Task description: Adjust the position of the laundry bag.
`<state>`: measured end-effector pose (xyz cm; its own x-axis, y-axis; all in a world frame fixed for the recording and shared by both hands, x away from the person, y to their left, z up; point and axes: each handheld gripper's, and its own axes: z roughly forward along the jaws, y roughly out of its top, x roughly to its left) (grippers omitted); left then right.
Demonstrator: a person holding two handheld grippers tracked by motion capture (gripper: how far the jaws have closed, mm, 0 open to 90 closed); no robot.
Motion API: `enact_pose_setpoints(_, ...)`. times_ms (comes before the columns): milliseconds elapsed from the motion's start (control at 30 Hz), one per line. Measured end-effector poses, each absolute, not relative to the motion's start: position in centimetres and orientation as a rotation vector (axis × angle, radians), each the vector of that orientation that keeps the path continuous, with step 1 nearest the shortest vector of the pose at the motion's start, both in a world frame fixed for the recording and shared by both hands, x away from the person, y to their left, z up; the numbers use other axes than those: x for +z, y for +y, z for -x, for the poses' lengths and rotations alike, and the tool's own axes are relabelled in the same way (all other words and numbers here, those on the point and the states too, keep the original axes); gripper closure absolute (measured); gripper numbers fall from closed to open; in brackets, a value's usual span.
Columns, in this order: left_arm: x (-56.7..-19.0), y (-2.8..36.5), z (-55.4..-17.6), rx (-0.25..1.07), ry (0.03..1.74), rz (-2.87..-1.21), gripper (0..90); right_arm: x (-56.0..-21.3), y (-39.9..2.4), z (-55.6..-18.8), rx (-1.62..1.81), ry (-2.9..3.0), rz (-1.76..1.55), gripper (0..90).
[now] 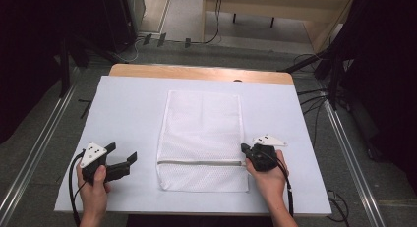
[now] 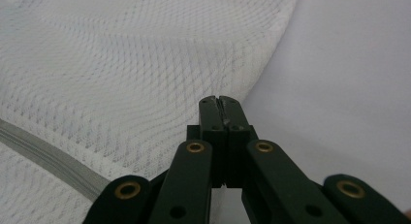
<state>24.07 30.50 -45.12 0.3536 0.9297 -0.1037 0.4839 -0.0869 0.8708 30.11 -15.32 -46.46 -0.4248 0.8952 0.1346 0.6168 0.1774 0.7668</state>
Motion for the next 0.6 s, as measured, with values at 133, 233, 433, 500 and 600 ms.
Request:
enact_pose_setpoints(133,-45.1,30.5,-24.0,0.621,1.264,-1.722,14.3,-46.5,-16.0,-29.9,1.116,2.126,-1.444,90.0)
enact_pose_setpoints(233,-45.1,30.3,-24.1,0.616,1.257,-1.719,14.3,-46.3,-17.0,-29.7,1.175,2.084,-1.462,72.3)
enact_pose_setpoints(433,-44.9,29.9,-23.9,0.606,1.244,-1.714,14.3,-44.9,-19.9,-27.1,1.309,2.031,-1.406,56.2)
enact_pose_setpoints(500,-44.9,29.7,-23.8,0.595,1.241,-1.71,14.4,-45.0,-20.8,-25.6,1.372,2.013,-1.378,57.0)
enact_pose_setpoints(600,-44.7,29.4,-23.7,0.572,1.248,-1.686,14.6,-45.9,-21.4,-23.8,1.37,2.032,-1.382,56.3)
